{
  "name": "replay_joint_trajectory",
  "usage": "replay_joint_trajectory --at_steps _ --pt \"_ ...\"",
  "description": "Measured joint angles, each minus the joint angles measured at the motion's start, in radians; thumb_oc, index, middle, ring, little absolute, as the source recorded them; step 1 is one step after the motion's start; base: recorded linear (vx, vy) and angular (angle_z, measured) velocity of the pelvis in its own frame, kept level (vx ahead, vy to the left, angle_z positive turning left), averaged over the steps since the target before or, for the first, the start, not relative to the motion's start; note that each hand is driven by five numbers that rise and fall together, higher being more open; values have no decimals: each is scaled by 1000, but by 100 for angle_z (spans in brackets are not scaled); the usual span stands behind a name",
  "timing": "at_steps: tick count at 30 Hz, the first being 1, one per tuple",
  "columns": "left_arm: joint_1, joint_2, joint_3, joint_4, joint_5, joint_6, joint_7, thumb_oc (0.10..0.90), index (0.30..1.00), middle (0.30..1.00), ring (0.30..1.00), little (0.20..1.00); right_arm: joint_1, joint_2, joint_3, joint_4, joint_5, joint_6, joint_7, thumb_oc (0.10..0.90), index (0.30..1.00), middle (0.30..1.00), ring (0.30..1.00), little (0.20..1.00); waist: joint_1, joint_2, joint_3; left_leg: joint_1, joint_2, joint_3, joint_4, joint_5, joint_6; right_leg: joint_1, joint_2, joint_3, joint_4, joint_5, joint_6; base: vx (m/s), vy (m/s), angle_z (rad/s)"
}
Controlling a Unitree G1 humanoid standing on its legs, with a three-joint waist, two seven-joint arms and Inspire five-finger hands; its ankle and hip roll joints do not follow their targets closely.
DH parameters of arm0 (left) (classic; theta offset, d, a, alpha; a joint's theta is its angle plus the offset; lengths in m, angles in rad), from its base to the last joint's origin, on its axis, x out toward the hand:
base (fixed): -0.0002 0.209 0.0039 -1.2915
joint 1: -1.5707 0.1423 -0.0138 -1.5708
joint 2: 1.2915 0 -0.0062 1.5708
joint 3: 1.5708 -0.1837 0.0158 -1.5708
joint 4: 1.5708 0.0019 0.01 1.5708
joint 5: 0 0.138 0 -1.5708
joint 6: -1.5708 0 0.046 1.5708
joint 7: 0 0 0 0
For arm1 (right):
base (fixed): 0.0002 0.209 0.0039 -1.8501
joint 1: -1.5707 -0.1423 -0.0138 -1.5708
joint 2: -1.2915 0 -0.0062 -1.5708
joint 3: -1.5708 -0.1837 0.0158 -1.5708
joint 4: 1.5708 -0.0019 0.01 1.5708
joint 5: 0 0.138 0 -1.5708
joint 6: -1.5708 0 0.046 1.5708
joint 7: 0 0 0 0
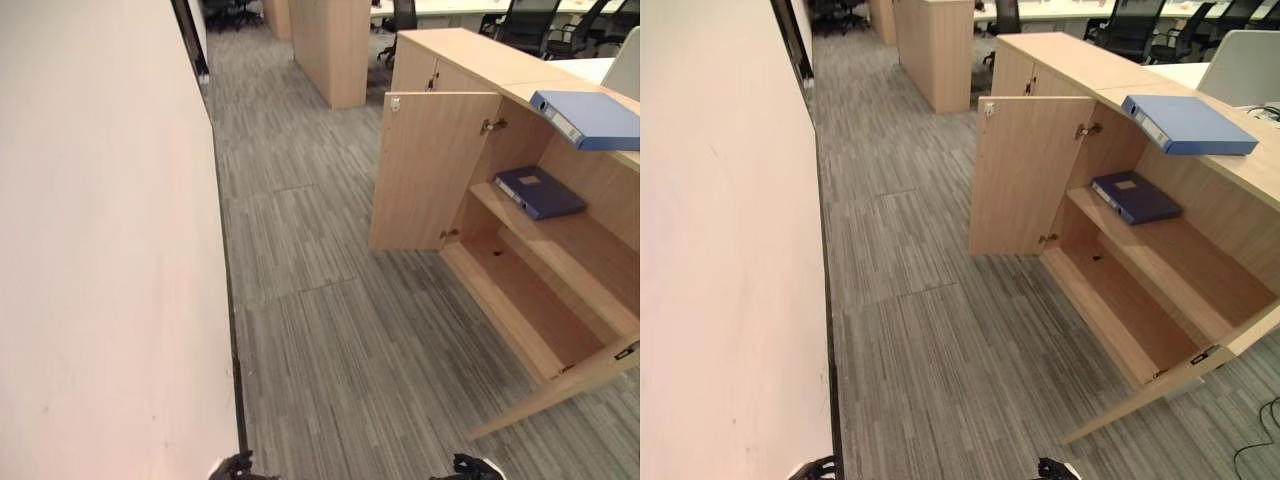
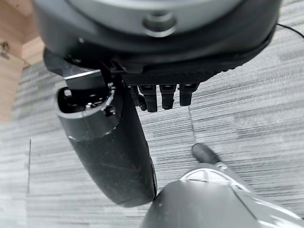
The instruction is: Put the empty folder in the office cabinet
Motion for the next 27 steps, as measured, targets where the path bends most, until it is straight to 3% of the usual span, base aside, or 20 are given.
replay_joint_trajectory --at_steps 1,3,4,5,10,13,16,17,18,19,20,21,24,27 --pt "-13 2 17 -10 -22 -3 1 800 900 900 900 900 -6 -13 0 28 0 5 -1 800 900 900 900 900 23 -1 16 -52 38 -18 97 6 -46 14 -1 -15 -2 49 -17 145 -45 0" --pt "-22 5 13 -15 -21 -2 1 800 900 900 900 900 -10 -30 -2 28 1 5 -5 800 900 900 900 900 10 11 32 -70 94 -18 117 17 -65 43 22 -35 -19 26 -34 231 -10 22" --pt "-20 5 -2 -16 -20 0 1 800 900 900 900 900 -7 -44 -5 32 2 11 -8 800 900 900 900 900 -5 32 38 -66 142 -19 46 35 -76 63 45 -26 -31 7 -31 275 136 22" --pt "-26 5 -16 -16 -21 0 0 800 900 900 900 900 -7 -52 -7 33 2 11 -11 800 900 900 900 900 -1 44 46 -53 160 -27 -82 62 -81 61 54 -17 -32 10 -38 197 132 6" --pt "-52 -1 -31 -11 -23 1 2 800 900 900 900 900 -16 -50 -4 35 3 13 -16 800 900 900 900 900 25 73 71 -62 190 -129 -451 190 -106 58 79 32 -22 -3 -30 282 106 -27" --pt "-77 -1 -12 9 -24 1 4 800 900 900 900 900 -22 -47 2 56 2 11 -17 800 900 900 900 900 59 66 91 -82 193 -155 -452 201 -106 111 73 88 -49 -23 -2 390 137 -48" --pt "-73 -1 -10 37 -22 4 2 800 900 900 900 900 -23 -52 14 73 1 10 -23 800 900 900 900 900 77 71 84 -101 205 -195 -436 174 -90 138 30 159 -38 -64 67 394 236 -77" --pt "-54 8 -8 44 -22 13 0 800 900 900 900 900 -22 -39 25 71 1 11 -22 800 900 900 900 900 93 44 71 -103 173 -186 -386 229 -80 146 -11 216 -59 -68 96 382 265 -90" --pt "-53 20 -1 45 -21 19 3 800 900 900 900 900 -26 -13 29 72 1 10 -21 800 900 900 900 900 100 -1 72 -110 135 -174 -356 230 -72 146 -47 230 -68 -70 97 557 402 -89" --pt "-52 50 -2 43 -20 24 4 800 900 900 900 900 -41 20 33 79 1 11 -15 800 900 900 900 900 112 -38 77 -114 107 -166 -319 234 -35 109 -78 244 -10 -51 100 309 217 -55" --pt "-51 57 -2 43 -19 25 3 800 900 900 900 900 -53 39 30 79 1 11 -15 800 900 900 900 900 110 -56 76 -114 98 -151 -307 211 -27 103 -79 243 12 -40 108 438 341 -51" --pt "-54 72 -4 40 -19 29 2 800 900 900 900 900 -64 61 22 77 1 8 -15 800 900 900 900 900 118 -67 73 -107 80 -127 -270 192 -3 99 -99 209 30 17 102 278 274 -32" --pt "-55 53 -15 1 -13 21 1 800 900 900 900 900 -94 70 10 67 2 -1 -11 800 900 900 900 900 117 -51 64 -104 44 -96 -212 103 23 82 -148 220 73 101 157 407 470 -15" --pt "-48 41 -26 -18 -12 23 -2 800 900 900 900 900 -125 73 15 58 2 -1 -8 800 900 900 900 900 108 -30 44 -96 14 -62 -227 85 50 17 -197 216 155 144 201 245 353 -17"
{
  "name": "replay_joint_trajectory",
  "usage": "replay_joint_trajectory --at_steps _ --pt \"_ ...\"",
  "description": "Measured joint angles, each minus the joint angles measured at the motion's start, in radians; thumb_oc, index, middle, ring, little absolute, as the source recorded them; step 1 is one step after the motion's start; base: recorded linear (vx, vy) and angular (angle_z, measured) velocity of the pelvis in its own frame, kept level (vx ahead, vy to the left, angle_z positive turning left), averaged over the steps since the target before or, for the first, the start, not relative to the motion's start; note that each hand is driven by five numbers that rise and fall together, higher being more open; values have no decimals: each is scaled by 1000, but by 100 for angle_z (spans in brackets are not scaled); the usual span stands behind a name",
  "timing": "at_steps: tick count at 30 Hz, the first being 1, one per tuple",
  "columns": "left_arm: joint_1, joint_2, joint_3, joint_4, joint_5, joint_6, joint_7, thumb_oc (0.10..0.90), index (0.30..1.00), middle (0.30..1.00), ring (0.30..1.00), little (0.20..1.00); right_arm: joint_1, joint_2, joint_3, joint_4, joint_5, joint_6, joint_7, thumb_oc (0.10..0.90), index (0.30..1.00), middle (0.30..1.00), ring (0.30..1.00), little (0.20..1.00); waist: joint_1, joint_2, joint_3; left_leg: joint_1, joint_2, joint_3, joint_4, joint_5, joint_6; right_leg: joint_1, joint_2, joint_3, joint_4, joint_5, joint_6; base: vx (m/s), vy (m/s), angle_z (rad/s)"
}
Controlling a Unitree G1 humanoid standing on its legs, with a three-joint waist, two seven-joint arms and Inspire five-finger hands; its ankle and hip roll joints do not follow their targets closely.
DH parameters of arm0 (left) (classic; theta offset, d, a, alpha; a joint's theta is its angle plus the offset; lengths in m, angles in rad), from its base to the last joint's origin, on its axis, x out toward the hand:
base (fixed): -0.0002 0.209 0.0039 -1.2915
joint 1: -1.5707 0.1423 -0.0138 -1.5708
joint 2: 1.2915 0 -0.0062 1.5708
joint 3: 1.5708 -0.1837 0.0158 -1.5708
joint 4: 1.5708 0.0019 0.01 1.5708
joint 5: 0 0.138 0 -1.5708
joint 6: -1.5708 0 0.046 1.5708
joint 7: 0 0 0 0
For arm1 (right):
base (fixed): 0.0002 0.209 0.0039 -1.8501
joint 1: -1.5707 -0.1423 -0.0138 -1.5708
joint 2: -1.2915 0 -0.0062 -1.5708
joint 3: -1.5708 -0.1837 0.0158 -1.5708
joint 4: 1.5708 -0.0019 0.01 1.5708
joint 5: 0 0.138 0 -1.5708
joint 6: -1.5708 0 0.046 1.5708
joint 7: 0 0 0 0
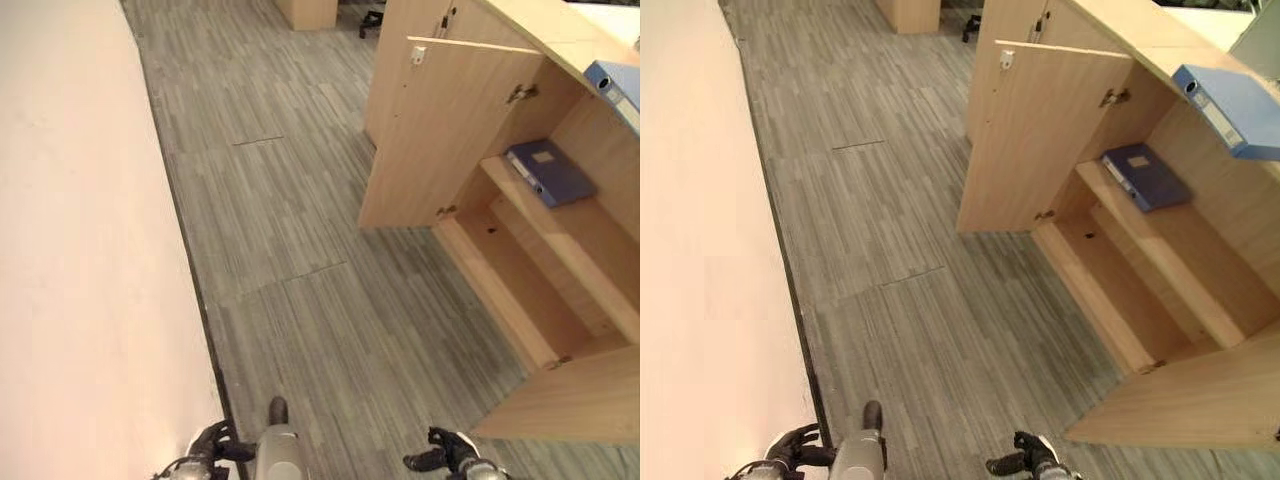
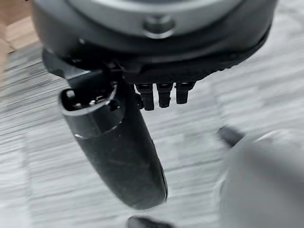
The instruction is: Put the empty folder in the office cabinet
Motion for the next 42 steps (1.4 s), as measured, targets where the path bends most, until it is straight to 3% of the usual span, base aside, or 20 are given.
replay_joint_trajectory --at_steps 2,3,5,7,9,12,15,17,19,20,21,24,26,27,28,29,30,36,40,42 --pt "-6 -3 -19 -15 -1 2 -1 800 900 900 900 900 -12 -3 -9 -1 0 9 -1 800 900 900 900 900 -4 5 -18 16 -33 34 -9 -34 37 -85 -66 -6 159 52 34 292 428 -8" --pt "4 -1 -33 -20 0 3 0 800 900 900 900 900 -12 -6 -12 -4 0 13 -2 800 900 900 900 900 -7 12 -21 28 -37 38 -22 -18 38 -119 -89 -31 229 80 20 245 329 2" --pt "14 4 -55 -42 0 1 0 800 900 900 900 900 8 -12 -15 -13 0 14 -7 800 900 900 900 900 -23 25 -35 85 -50 43 -82 -33 78 -186 -123 -54 374 150 66 243 274 -3" --pt "16 13 -67 -45 0 8 10 800 900 900 900 900 6 -11 -16 -41 1 12 -6 800 900 900 900 900 -51 44 -30 155 -52 51 -152 -16 92 -273 -77 -61 538 -14 74 216 148 -19" --pt "30 7 -78 -44 1 7 17 800 900 900 900 900 3 -20 -18 -53 2 4 -7 800 900 900 900 900 -77 63 -30 217 -56 80 -193 -2 85 -289 -32 -130 469 -116 64 274 111 -18" --pt "35 4 -96 -41 11 -1 18 800 900 900 900 900 5 -32 -13 -75 2 2 -10 800 900 900 900 900 -91 68 -34 264 -70 126 -225 -21 82 -302 -55 -288 244 -135 14 266 -67 -42" --pt "56 -6 -99 -23 41 1 13 800 900 900 900 900 23 -39 -20 -76 3 7 -15 800 900 900 900 900 -113 82 -38 306 -68 178 -228 -37 40 -325 -91 -368 -25 -56 -3 153 -101 -38" --pt "67 -4 -92 -20 42 0 12 800 900 900 900 900 39 -43 -43 -71 2 10 -14 800 900 900 900 900 -111 70 -54 319 -68 194 -227 -44 6 -321 -101 -391 -110 -28 0 205 -130 -30" --pt "81 -9 -88 -5 72 2 0 800 900 900 900 900 64 -46 -72 -70 3 11 -18 800 900 900 900 900 -117 67 -71 343 -49 188 -224 -56 -49 -298 -104 -409 -142 78 -43 233 -154 -13" --pt "85 -28 -88 -3 80 2 -9 800 900 900 900 900 85 -58 -77 -68 2 9 -18 800 900 900 900 900 -136 97 -80 352 -10 184 -215 -66 -92 -298 -80 -405 -112 139 -106 256 -171 -6" --pt "88 -50 -89 -4 81 1 -14 800 900 900 900 900 83 -72 -90 -71 2 9 -17 800 900 900 900 900 -138 121 -78 363 16 185 -212 -71 -111 -296 -58 -405 -82 118 -139 241 -113 -8" --pt "80 -121 -86 -3 104 -3 -31 800 900 900 900 900 82 -147 -96 -70 -1 11 -16 800 900 900 900 900 -152 203 -90 404 52 204 -199 -71 -115 -305 -24 -394 -5 44 -144 268 -40 -27" --pt "75 -139 -84 4 112 -6 -45 800 900 900 900 900 74 -188 -124 -69 -3 14 -13 800 900 900 900 900 -173 224 -89 423 34 238 -199 -77 -118 -339 -58 -378 73 6 -147 176 -88 -38" --pt "60 -145 -73 8 113 -9 -48 800 900 900 900 900 63 -215 -129 -49 -3 10 -16 800 900 900 900 900 -182 247 -90 420 36 274 -195 -124 -153 -366 -121 -486 157 -64 -153 258 -182 -60" --pt "54 -141 -73 13 113 -10 -47 800 900 900 900 900 44 -233 -135 -30 -3 13 -19 800 900 900 900 900 -171 260 -91 422 39 298 -184 -138 -142 -370 -188 -539 255 -96 -165 396 -320 -85" --pt "53 -118 -69 11 113 -5 -44 800 900 900 900 900 50 -233 -137 -26 -2 24 -17 800 900 900 900 900 -168 207 -83 422 14 322 -147 -160 -138 -375 -278 -520 353 -142 -168 317 -277 -97" --pt "61 -106 -57 22 112 -3 -41 800 900 900 900 900 47 -229 -130 -31 -2 24 -18 800 900 900 900 900 -163 202 -81 442 10 339 -126 -154 -162 -388 -302 -521 396 -143 -158 298 -287 -81" --pt "70 -100 -46 61 109 15 -34 800 900 900 900 900 45 -206 -89 -68 -4 17 -14 800 900 900 900 900 -187 194 -71 446 110 308 -31 -88 -180 -371 -203 -494 405 -211 -188 244 -293 -30" --pt "50 -99 -69 40 108 16 -24 800 900 900 900 900 44 -200 -56 -62 -22 13 -9 800 900 900 900 900 -190 199 -74 426 198 272 93 56 -219 -333 -78 -483 314 -242 -191 287 -326 -56" --pt "36 -102 -77 14 107 15 -25 800 900 900 900 900 45 -195 -49 -57 -34 17 -11 800 900 900 900 900 -189 166 -63 377 238 221 227 175 -217 -306 -30 -437 261 -241 -239 175 -205 -70"
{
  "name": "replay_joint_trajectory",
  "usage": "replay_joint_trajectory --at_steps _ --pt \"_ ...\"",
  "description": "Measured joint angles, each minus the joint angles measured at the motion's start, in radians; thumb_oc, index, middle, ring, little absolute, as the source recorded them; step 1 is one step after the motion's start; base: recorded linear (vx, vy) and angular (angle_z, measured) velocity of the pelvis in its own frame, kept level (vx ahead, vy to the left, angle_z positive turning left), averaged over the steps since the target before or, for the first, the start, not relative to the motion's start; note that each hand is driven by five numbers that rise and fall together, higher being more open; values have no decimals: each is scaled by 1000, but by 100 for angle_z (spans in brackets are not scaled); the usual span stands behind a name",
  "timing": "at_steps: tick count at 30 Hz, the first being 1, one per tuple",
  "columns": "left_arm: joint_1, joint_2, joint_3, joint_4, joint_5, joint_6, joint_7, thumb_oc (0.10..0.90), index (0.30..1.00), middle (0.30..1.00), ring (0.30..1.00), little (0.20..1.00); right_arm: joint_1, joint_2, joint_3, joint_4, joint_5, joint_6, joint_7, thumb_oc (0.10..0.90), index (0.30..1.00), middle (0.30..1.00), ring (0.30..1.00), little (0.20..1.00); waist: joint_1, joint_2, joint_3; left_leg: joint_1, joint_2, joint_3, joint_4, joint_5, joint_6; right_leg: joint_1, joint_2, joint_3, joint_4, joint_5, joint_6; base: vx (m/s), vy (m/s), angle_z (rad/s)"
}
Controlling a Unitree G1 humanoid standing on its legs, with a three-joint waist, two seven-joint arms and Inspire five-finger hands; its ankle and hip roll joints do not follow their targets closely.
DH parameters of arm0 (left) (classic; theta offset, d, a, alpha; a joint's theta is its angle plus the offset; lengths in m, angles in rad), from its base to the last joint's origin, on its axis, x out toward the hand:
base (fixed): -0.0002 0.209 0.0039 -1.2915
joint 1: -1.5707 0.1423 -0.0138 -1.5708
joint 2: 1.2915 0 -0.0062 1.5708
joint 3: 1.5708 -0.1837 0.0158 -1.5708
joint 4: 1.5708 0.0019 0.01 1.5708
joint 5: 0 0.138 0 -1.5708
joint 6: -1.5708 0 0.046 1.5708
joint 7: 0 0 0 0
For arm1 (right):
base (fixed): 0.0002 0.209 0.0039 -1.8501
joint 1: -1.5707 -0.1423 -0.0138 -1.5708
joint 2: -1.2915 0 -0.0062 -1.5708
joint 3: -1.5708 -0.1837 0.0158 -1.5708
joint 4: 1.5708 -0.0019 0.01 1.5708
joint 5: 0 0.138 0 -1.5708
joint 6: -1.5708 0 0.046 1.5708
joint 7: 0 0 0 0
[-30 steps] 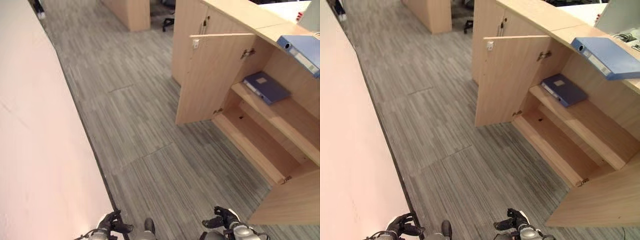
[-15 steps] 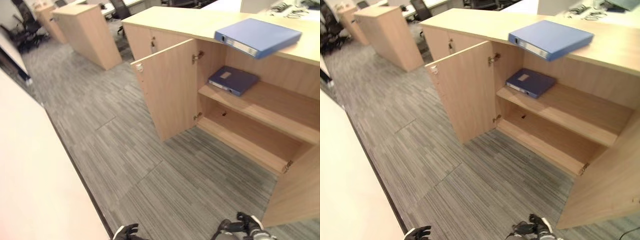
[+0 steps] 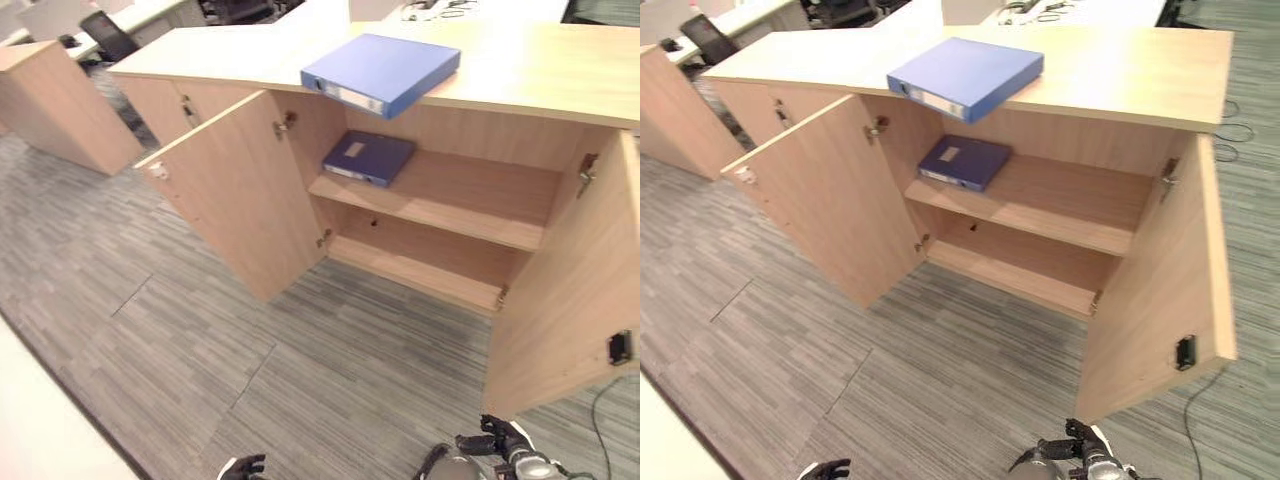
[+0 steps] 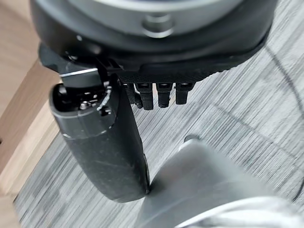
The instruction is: Put the empty folder in the office cabinet
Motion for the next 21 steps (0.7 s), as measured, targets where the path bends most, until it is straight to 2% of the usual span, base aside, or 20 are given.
replay_joint_trajectory --at_steps 1,2,4,5,6,7,8,9,10,11,12,13,14,15,16,17,19,21 --pt "-4 -10 -3 -11 0 -2 0 800 900 900 900 900 4 -7 7 14 -5 6 -3 800 900 900 900 900 1 -14 7 -28 14 -25 81 44 11 30 16 10 -38 8 -11 190 -96 -50" --pt "-15 -15 -11 -25 0 -3 -1 800 900 900 900 900 5 -12 8 26 -5 9 -4 800 900 900 900 900 -5 -23 9 -49 16 -27 114 32 -10 47 28 17 -68 14 -16 198 -93 -36" --pt "-36 -14 -36 -50 0 -17 -1 800 900 900 900 900 28 -21 5 27 -5 19 -8 800 900 900 900 900 -3 -28 10 -97 19 3 141 -12 -8 103 85 23 -183 50 -20 213 36 -32" --pt "-36 -7 -39 -59 0 -37 -1 800 900 900 900 900 41 -19 5 27 -3 23 -9 800 900 900 900 900 0 -38 10 -106 16 20 132 -40 13 131 114 46 -241 69 -22 271 69 -42" --pt "-34 -5 -41 -58 -1 -39 1 800 900 900 900 900 51 -14 3 27 -2 24 -10 800 900 900 900 900 -2 -44 3 -95 12 18 96 -78 6 144 132 62 -278 77 -20 187 53 -46" --pt "-38 -3 -47 -58 0 -39 0 800 900 900 900 900 62 -9 -3 25 -1 23 -12 800 900 900 900 900 0 -48 -6 -82 2 19 3 -121 0 154 149 76 -321 96 -24 296 153 -54" --pt "-39 -8 -49 -59 0 -38 -1 800 900 900 900 900 69 -2 -4 24 0 24 -9 800 900 900 900 900 -4 -54 0 -102 -6 12 -106 -127 -8 156 166 115 -358 120 -12 295 152 -45" --pt "-40 -10 -53 -60 0 -35 0 800 900 900 900 900 74 5 -8 17 0 23 -11 800 900 900 900 900 -5 -51 -1 -117 -6 8 -137 -152 -7 172 175 119 -391 133 -7 520 265 -75" --pt "-26 -11 -68 -41 0 -38 -2 800 900 900 900 900 68 6 -2 24 5 23 -18 800 900 900 900 900 14 -47 -2 -99 -35 -8 -337 -157 2 189 186 155 -428 154 -4 231 109 -71" --pt "-24 -14 -68 -41 0 -35 -2 800 900 900 900 900 75 9 0 25 6 23 -14 800 900 900 900 900 23 -52 3 -111 -30 -13 -378 -138 0 192 194 178 -437 160 3 323 156 -118" --pt "-5 -17 -62 -20 -12 -36 -2 800 900 900 900 900 73 30 18 23 5 19 -11 800 900 900 900 900 37 -30 6 -133 -20 -86 -458 -105 4 217 214 222 -470 178 18 201 80 -93" --pt "0 -23 -49 -22 -38 -37 -2 800 900 900 900 900 77 37 18 22 5 15 -11 800 900 900 900 900 44 -23 8 -154 -12 -102 -458 -82 3 226 221 232 -480 185 24 223 147 -90" --pt "-1 -44 -29 -33 -44 -39 2 800 900 900 900 900 83 28 24 21 4 8 -11 800 900 900 900 900 53 -3 13 -197 -4 -148 -459 -17 9 248 225 249 -500 198 56 216 148 -52" --pt "-4 -54 -34 -35 -38 -39 1 800 900 900 900 900 87 20 36 23 4 8 -12 800 900 900 900 900 56 20 12 -219 -12 -180 -455 11 4 251 225 261 -499 204 72 200 161 -75" --pt "2 -71 -44 -45 -38 -40 1 800 900 900 900 900 91 -3 45 24 3 5 -10 800 900 900 900 900 62 60 11 -233 -14 -189 -442 103 79 256 225 286 -500 207 116 253 151 -49" --pt "-17 -68 -36 -37 -37 -35 5 800 900 900 900 900 82 1 65 16 1 -2 -18 800 900 900 900 900 33 53 6 -228 -46 -220 -427 15 52 259 183 301 -501 205 141 262 179 -38" --pt "-42 -38 -26 -37 -38 -38 6 800 900 900 900 900 68 19 78 9 -6 -8 -8 800 900 900 900 900 48 4 24 -215 -96 -265 -427 -10 37 238 133 330 -500 214 159 292 244 -36" --pt "-48 2 -22 -40 -38 -36 6 800 900 900 900 900 59 52 77 1 -6 -13 -6 800 900 900 900 900 60 -24 44 -214 -105 -281 -391 -74 55 236 113 349 -499 233 171 215 217 -36"
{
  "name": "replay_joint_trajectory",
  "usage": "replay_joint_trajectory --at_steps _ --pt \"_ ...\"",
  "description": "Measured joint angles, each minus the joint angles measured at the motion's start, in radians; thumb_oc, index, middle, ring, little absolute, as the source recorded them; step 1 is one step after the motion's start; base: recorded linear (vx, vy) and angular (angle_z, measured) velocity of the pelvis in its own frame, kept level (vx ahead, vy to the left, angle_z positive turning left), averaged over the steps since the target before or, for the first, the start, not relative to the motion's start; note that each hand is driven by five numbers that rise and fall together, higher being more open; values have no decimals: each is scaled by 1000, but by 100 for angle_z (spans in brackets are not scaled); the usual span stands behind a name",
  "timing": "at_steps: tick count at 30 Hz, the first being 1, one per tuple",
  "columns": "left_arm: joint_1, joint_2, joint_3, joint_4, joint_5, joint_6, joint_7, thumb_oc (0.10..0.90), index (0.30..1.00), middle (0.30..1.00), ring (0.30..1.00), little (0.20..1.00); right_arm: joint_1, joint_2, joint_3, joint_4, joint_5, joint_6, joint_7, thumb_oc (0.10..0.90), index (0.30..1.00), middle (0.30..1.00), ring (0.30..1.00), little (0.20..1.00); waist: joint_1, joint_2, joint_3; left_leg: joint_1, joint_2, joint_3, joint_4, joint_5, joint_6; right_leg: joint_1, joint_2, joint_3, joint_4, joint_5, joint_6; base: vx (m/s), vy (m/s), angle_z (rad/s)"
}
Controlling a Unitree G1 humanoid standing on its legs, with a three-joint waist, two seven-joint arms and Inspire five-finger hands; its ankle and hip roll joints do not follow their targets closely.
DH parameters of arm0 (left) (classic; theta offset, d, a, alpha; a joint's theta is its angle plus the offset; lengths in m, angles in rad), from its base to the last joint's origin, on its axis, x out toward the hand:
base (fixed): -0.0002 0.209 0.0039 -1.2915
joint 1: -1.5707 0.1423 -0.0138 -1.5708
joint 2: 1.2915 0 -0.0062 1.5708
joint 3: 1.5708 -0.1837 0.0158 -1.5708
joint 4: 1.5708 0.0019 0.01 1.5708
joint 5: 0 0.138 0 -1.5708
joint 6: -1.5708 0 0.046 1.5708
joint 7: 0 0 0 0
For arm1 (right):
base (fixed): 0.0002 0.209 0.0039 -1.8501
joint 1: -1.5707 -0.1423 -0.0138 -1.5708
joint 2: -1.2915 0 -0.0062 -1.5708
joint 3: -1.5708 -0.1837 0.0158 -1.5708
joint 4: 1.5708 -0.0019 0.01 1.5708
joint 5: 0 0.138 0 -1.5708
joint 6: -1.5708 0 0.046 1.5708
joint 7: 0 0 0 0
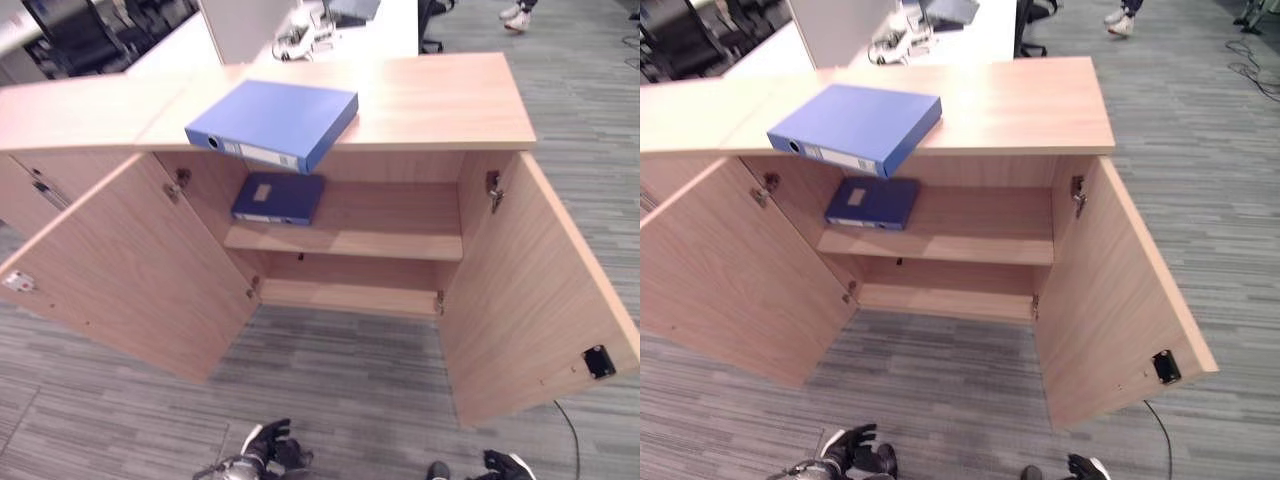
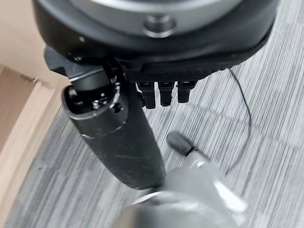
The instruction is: Put the empty folder in the office cabinet
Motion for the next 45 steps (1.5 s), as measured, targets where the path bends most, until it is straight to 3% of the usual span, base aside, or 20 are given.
replay_joint_trajectory --at_steps 2,7,11,14,15,19,20,21,22,23,24,25,27,29,31,32,34,35,39,45 --pt "5 31 1 23 -2 10 0 800 900 900 900 900 -11 24 -3 5 -1 1 2 800 900 900 900 900 11 -23 0 13 0 1 20 -56 -1 3 -8 20 6 1 16 246 276 -18" --pt "0 34 6 19 -1 16 0 800 900 900 900 900 -24 36 -31 33 -1 7 9 800 900 900 900 900 21 -35 -3 29 13 14 33 -82 -11 17 -1 35 28 2 21 229 320 -9" --pt "0 39 9 24 1 22 0 800 900 900 900 900 -11 57 -66 40 0 14 10 800 900 900 900 900 12 -71 -8 33 9 30 37 -92 -8 -10 -4 47 73 -7 24 194 364 -13" --pt "-8 41 5 43 1 21 -1 800 900 900 900 900 -6 67 -87 43 4 10 9 800 900 900 900 900 17 -113 -20 30 -36 27 67 -145 41 -83 -67 75 212 -34 18 232 577 -26" --pt "-27 44 -7 57 2 22 -6 800 900 900 900 900 -11 72 -80 32 4 13 7 800 900 900 900 900 17 -144 -36 24 -82 53 87 -172 65 -139 -124 87 290 -24 5 110 277 -30" --pt "-16 61 -13 48 1 21 -4 800 900 900 900 900 -30 73 -78 25 5 23 9 800 900 900 900 900 18 -127 -47 53 -106 107 66 -171 123 -195 -181 26 355 118 -41 208 491 -29" --pt "-6 69 -20 48 2 22 -4 800 900 900 900 900 -28 90 -102 25 6 25 4 800 900 900 900 900 24 -134 -48 100 -155 129 31 -181 135 -200 -239 -114 418 190 -59 205 465 -14" --pt "4 71 -25 45 2 20 -6 800 900 900 900 900 -31 92 -110 25 5 28 1 800 900 900 900 900 21 -122 -49 109 -178 135 42 -200 163 -208 -286 -184 451 244 -77 206 452 -17" --pt "22 65 -26 48 3 20 -7 800 900 900 900 900 -33 64 -109 20 6 24 2 800 900 900 900 900 16 -99 -45 107 -200 131 87 -223 187 -216 -330 -182 479 324 -38 183 373 -17" --pt "34 64 -23 49 3 20 -4 800 900 900 900 900 -35 61 -109 19 9 19 1 800 900 900 900 900 19 -75 -51 112 -201 134 85 -231 200 -240 -326 -119 504 329 16 172 289 -9" --pt "61 74 -20 52 7 21 1 800 900 900 900 900 -37 62 -105 12 21 9 6 800 900 900 900 900 15 -32 -74 106 -186 132 50 -226 222 -286 -232 -45 590 170 98 189 261 -4" --pt "66 87 -20 55 7 23 0 800 900 900 900 900 -38 61 -97 11 20 7 9 800 900 900 900 900 18 -3 -79 109 -180 129 12 -216 238 -290 -170 -47 602 84 119 173 194 13" --pt "55 113 -26 68 10 36 0 800 900 900 900 900 -44 65 -86 15 20 8 18 800 900 900 900 900 13 -7 -60 114 -201 105 -29 -174 287 -230 -107 -149 515 -26 98 126 110 43" --pt "67 111 -28 78 11 43 0 800 900 900 900 900 -41 68 -82 23 21 13 17 800 900 900 900 900 9 -27 -50 125 -230 99 -46 -158 292 -197 -89 -191 418 -37 85 100 75 30" --pt "72 103 -40 93 22 45 -5 800 900 900 900 900 -45 70 -82 16 21 4 19 800 900 900 900 900 -30 -32 -28 135 -241 76 -60 -155 295 -194 -14 -134 263 -53 64 42 55 40" --pt "81 102 -43 91 29 40 -7 800 900 900 900 900 -45 73 -83 13 22 5 18 800 900 900 900 900 -37 -45 -26 140 -250 74 -64 -146 289 -190 -14 -132 249 -41 57 22 35 49" --pt "95 111 -45 75 44 37 -6 800 900 900 900 900 -29 100 -81 15 21 9 11 800 900 900 900 900 -37 -124 -33 158 -295 55 -64 -162 265 -170 -37 -119 228 16 32 52 21 37" --pt "94 102 -44 69 43 37 -5 800 900 900 900 900 -13 99 -81 18 21 8 11 800 900 900 900 900 -33 -142 -38 166 -296 39 -64 -167 253 -146 -25 -117 196 32 -43 54 17 36" --pt "94 95 -57 56 60 37 -8 800 900 900 900 900 1 61 -80 22 21 11 7 800 900 900 900 900 -45 -113 -45 167 -263 50 -60 -176 211 -128 22 -121 147 46 -62 32 25 -5" --pt "70 94 -54 30 60 30 -9 800 900 900 900 900 9 53 -76 22 20 22 7 800 900 900 900 900 -44 -110 -44 172 -275 53 -60 -182 216 -127 9 -105 151 46 -63 35 -1 -1"
